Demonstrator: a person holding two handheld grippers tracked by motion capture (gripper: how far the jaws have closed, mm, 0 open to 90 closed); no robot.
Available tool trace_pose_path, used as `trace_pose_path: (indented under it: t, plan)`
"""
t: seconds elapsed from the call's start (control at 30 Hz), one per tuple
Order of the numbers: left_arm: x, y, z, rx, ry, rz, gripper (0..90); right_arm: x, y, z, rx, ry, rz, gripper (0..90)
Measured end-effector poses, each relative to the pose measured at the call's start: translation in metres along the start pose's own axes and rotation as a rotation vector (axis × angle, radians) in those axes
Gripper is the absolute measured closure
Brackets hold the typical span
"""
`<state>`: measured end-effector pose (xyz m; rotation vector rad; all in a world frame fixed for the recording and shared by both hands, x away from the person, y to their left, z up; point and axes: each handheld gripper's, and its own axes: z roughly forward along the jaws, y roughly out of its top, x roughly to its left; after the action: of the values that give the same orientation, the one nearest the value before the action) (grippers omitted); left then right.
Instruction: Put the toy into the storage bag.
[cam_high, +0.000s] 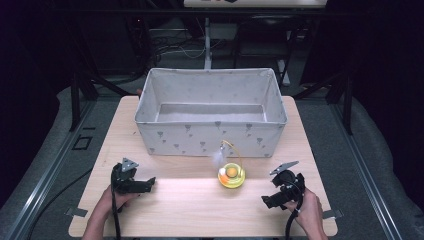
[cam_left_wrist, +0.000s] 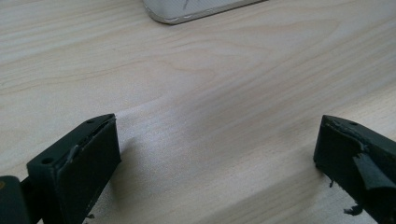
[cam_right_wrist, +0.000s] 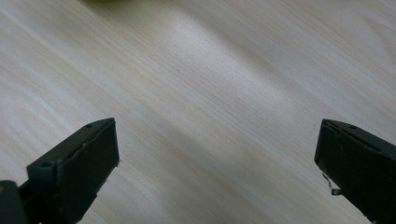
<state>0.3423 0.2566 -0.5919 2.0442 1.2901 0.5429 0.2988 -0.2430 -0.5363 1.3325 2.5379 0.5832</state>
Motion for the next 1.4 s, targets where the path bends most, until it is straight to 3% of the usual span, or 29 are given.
trace_pose_path:
  t: [0.27, 0.67, 1.07, 1.4]
  plan:
    - [0.0, 0.0, 0.0, 0.0, 0.0, 0.0, 0.4, 0.002, 0.0, -0.001, 0.005, -0.008, -0.003, 0.0]
    - [0.0, 0.0, 0.0, 0.0, 0.0, 0.0, 0.4, 0.011, 0.008, -0.008, 0.033, -0.014, -0.045, 0.1]
    - [0.0, 0.0, 0.0, 0.0, 0.0, 0.0, 0.4, 0.022, 0.025, -0.02, 0.03, -0.009, -0.076, 0.1]
    - [0.0, 0.0, 0.0, 0.002, -0.001, 0.002, 0.4, 0.034, 0.045, -0.026, 0.055, 0.008, -0.137, 0.1]
